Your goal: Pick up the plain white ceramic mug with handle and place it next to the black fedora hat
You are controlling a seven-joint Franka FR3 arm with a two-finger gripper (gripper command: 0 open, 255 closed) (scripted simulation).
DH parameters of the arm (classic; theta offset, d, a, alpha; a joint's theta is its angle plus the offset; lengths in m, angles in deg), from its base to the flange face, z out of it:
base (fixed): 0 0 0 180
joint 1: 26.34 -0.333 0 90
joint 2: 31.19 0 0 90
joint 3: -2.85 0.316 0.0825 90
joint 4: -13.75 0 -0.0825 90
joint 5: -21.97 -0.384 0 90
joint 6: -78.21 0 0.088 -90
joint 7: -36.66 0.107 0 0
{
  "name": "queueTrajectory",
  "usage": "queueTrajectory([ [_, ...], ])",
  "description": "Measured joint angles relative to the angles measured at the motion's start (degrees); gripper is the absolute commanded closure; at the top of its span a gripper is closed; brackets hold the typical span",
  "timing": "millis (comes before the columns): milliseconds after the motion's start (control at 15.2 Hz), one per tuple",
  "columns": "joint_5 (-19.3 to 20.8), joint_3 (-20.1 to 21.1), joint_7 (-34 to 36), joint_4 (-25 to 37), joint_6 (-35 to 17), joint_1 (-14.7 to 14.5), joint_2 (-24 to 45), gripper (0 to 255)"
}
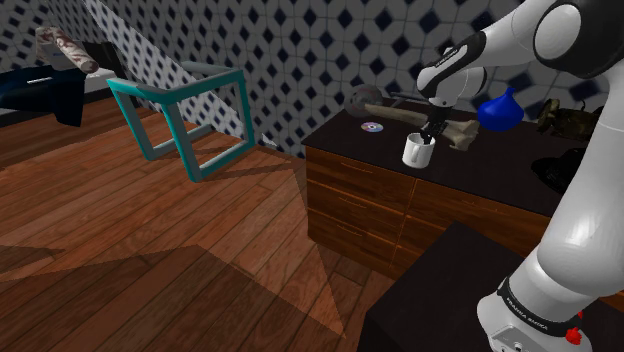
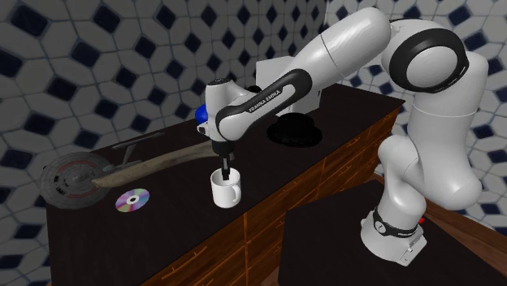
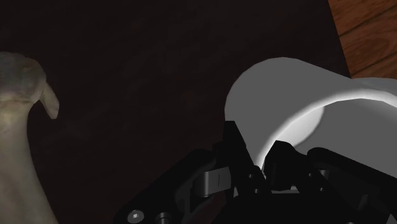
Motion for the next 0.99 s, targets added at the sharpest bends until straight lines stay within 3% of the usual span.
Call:
queueTrajectory([
  [990,3.7,-0.7,2.7,4.7,9.0,-0.9,-5.1,255],
])
